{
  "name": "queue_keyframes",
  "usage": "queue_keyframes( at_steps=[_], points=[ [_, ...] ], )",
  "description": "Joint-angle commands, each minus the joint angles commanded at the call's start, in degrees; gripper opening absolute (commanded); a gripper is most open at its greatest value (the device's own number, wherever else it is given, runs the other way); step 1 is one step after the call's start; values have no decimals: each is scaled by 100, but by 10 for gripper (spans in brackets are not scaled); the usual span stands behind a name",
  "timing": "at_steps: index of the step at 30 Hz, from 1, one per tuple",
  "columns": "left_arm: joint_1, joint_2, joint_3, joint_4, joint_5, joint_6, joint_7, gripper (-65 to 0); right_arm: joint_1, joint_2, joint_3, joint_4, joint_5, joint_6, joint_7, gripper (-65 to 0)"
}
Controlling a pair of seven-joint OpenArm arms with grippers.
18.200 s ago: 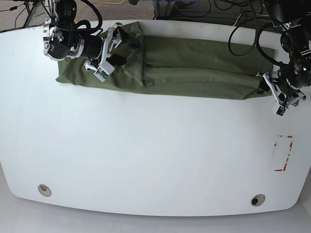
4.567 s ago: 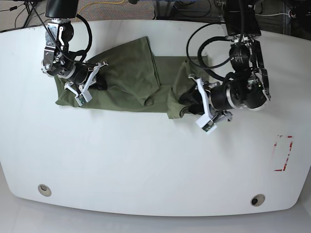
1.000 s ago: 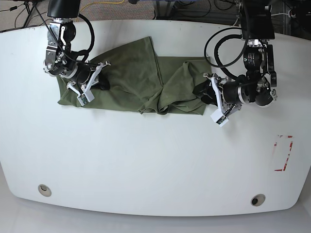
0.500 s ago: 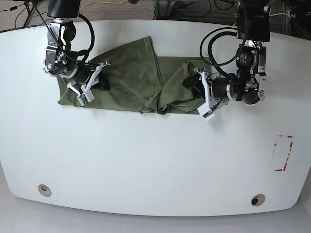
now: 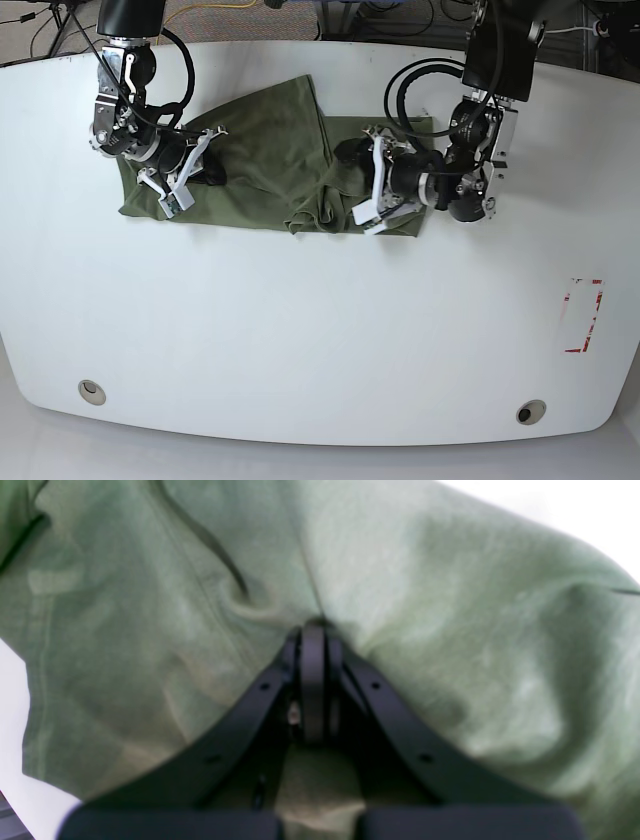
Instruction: Layout the t-shirt on the table in an organized manner, then fold the t-shirt properly
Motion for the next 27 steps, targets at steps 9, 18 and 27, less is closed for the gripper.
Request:
queue_keyframes(
  at_steps=[9,18,27],
  points=[
    [-290,-26,1257,659,-422,0,18,-408,0,0,0,0,0,0,0,-648],
    [-343,-273,1073,897,-387,0,-88,-411,0,9,0,0,0,0,0,-648],
    [-273,-501,-88,624,440,0,-501,-411,0,18,0,0,0,0,0,-648]
  ],
)
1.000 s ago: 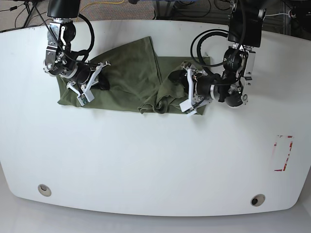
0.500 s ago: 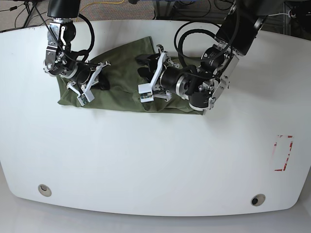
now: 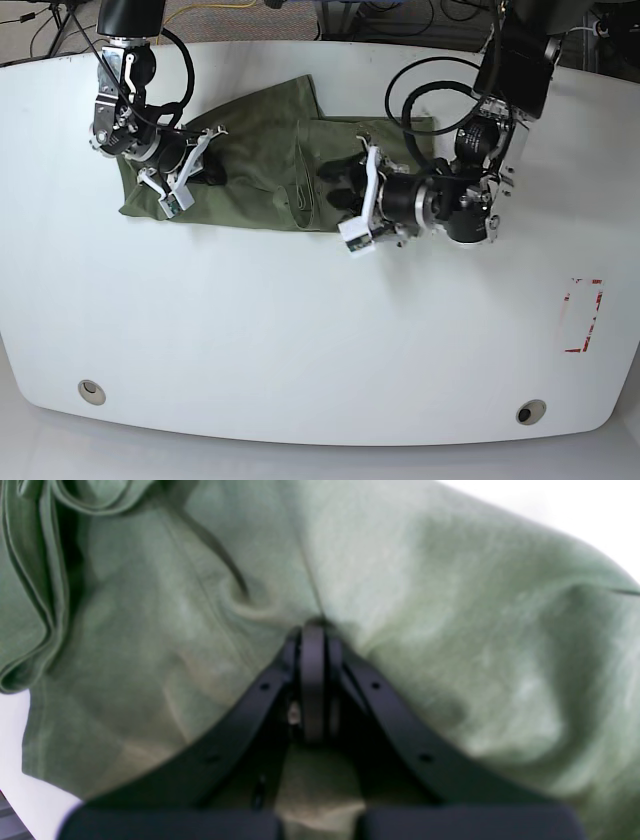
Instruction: Layout the t-shirt on the table in an organized manner, then fold the t-shirt properly
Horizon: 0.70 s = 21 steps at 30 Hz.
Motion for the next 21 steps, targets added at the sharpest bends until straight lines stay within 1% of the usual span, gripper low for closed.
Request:
queue_keyframes(
  at_steps=[2,3,6,8,11,14,21],
  points=[
    [35,9,-211,-70,237,0,-70,-411,0,0,0,0,0,0,0,-648],
    [44,9,-299,-97,431,0,-123,-411,0,-9,0,0,0,0,0,-648],
    [44,9,-440,-141,897,0,-273,-411,0,-9,0,0,0,0,0,-648],
    [79,9,-431,-211,1204,0,-387,-411,0,-9,0,0,0,0,0,-648],
    [114,18,-413,-352,1538,0,-510,-411,0,-9,0,0,0,0,0,-648],
    [114,88,-387,-536,1662,0,-598,-411,0,-9,0,0,0,0,0,-648],
    [-26,378,149,-1020,1679,0,-870,-411,0,-18,0,0,0,0,0,-648]
  ],
)
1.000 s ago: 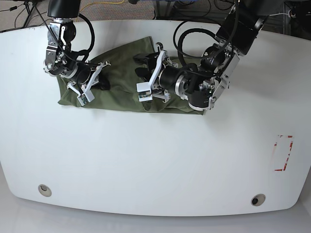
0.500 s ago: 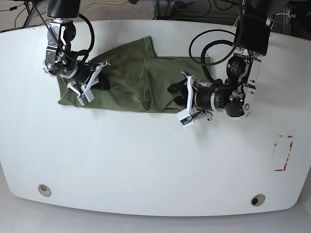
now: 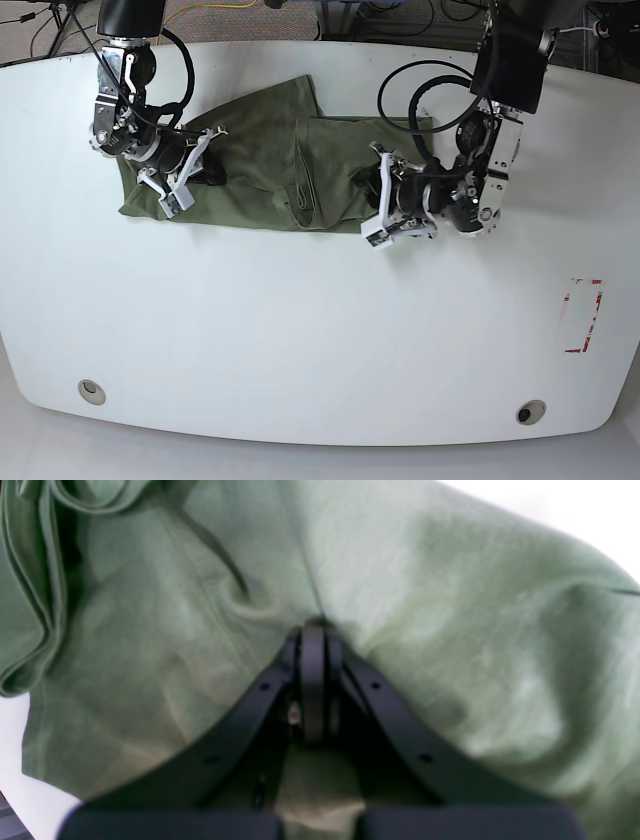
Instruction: Layout the t-shirt on the table in an organized manner, then fold the t-shirt properly
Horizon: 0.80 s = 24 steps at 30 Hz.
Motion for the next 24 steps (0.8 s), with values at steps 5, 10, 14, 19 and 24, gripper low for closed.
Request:
queue_keyframes(
  at_steps=[5,10,14,19,24],
  points=[
    [-360,273,554,-273,0,0,-378,-411,0,0,0,0,0,0,0,-648],
    [-651,554,791,-378,0,0,-545,-411,0,0,0,0,0,0,0,-648],
    [-826,633,791,-369,0,0,-527,-411,0,0,0,0,0,0,0,-648],
    [-870,580,659,-369,-9,0,-519,-411,-9,0,0,0,-9,0,0,-648],
    [-809,185,475,-185,-360,0,-167,-411,-9,0,0,0,-9,0,0,-648]
  ],
)
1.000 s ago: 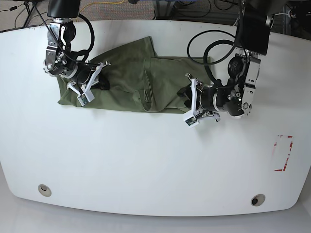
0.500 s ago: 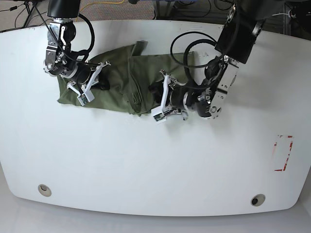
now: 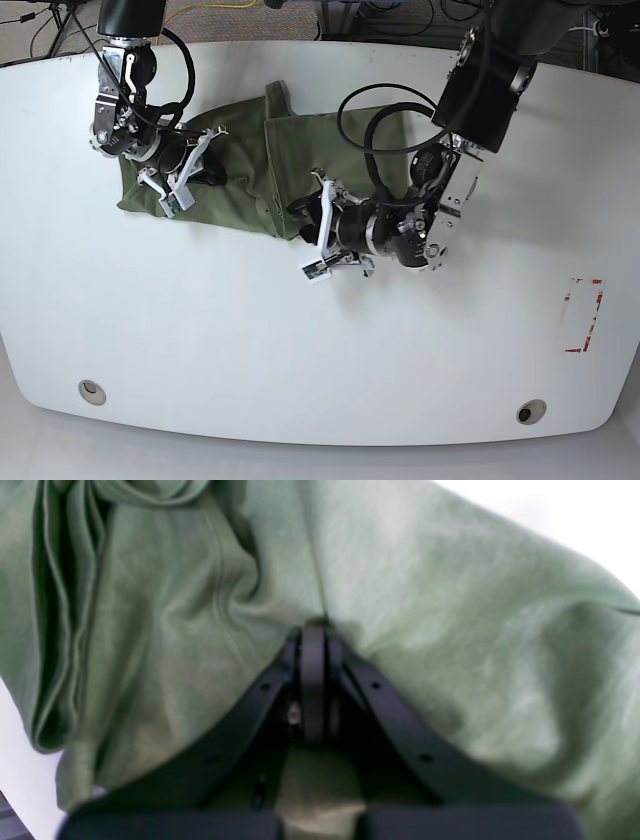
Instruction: Layout the t-shirt on the table in an organized manner, then fold the t-shirt properly
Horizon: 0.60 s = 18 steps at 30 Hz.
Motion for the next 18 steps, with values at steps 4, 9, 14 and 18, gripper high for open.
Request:
queue_keyframes(
  at_steps=[4,9,14,18],
  points=[
    [396,-369,-62,703,-677,0,167,-411,9,0,0,0,0,0,0,-648],
    [879,-800,-246,1407,-1099,0,167,-411,26,0,0,0,0,0,0,-648],
    [1284,-949,-457,1415,-1108,0,167,-411,105,-9,0,0,0,0,0,-648],
    [1442,-958,-598,1204,-1108,0,158,-411,123,0,0,0,0,0,0,-648]
  ],
)
